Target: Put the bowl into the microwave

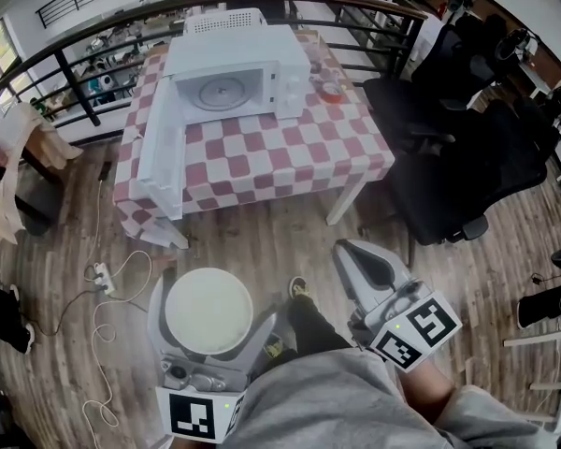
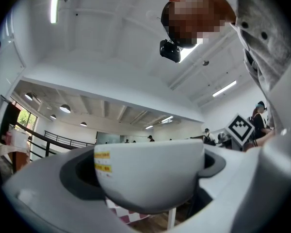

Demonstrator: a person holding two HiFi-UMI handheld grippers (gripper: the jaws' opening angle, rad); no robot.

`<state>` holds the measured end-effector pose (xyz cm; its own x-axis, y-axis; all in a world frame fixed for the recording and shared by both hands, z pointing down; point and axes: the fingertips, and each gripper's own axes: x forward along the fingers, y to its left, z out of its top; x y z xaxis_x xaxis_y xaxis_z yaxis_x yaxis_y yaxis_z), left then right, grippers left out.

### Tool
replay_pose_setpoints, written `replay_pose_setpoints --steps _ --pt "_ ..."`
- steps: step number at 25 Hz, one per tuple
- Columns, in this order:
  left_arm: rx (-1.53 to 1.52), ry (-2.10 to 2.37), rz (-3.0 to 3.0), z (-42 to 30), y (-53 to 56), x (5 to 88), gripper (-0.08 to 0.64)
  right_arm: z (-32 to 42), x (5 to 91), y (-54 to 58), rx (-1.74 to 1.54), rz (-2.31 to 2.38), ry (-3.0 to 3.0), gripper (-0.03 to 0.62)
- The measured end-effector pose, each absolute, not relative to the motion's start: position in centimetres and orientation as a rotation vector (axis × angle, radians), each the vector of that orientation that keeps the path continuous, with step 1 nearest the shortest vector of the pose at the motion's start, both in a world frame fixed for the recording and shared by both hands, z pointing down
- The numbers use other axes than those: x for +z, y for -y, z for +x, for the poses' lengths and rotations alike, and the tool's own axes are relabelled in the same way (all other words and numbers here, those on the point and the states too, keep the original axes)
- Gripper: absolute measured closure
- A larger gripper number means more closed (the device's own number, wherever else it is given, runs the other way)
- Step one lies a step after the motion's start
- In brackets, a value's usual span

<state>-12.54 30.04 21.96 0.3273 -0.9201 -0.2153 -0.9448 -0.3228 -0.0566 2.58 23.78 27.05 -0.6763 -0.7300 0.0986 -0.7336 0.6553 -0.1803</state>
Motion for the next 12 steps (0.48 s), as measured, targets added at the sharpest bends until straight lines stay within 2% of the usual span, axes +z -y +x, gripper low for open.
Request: replay_pose_setpoints --steps 12 --pt "0.188 -1.734 -2.396 -12.1 -28.5 22.2 0.021 3.4 27.4 -21.9 0.35 1.248 2.866 0.592"
